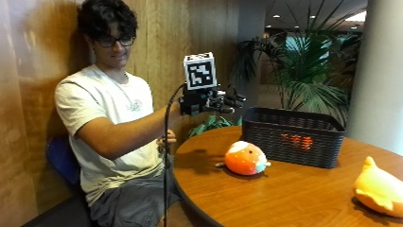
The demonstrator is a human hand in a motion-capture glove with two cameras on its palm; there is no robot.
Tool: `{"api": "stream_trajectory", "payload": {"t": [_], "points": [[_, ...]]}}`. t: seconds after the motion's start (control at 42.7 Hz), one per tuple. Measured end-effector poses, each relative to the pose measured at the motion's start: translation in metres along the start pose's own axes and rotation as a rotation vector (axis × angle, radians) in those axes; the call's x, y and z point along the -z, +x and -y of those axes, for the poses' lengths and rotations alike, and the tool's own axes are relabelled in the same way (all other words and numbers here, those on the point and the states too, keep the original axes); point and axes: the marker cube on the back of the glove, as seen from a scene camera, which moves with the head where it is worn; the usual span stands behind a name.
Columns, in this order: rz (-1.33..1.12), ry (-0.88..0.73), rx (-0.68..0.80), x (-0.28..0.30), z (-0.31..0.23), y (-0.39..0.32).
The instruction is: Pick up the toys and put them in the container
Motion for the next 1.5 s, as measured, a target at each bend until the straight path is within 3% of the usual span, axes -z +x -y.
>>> {"api": "stream_trajectory", "payload": {"t": [0.257, 0.492, 0.772, 1.498], "points": [[-0.085, -0.02, -0.014, 0.001, 0.007, 0.023], [-0.099, -0.203, -0.184, -0.024, 0.04, 0.045], [-0.138, -0.368, -0.11, -0.081, 0.072, 0.059], [0.006, -0.642, -0.176, -0.151, 0.083, 0.072]]}}
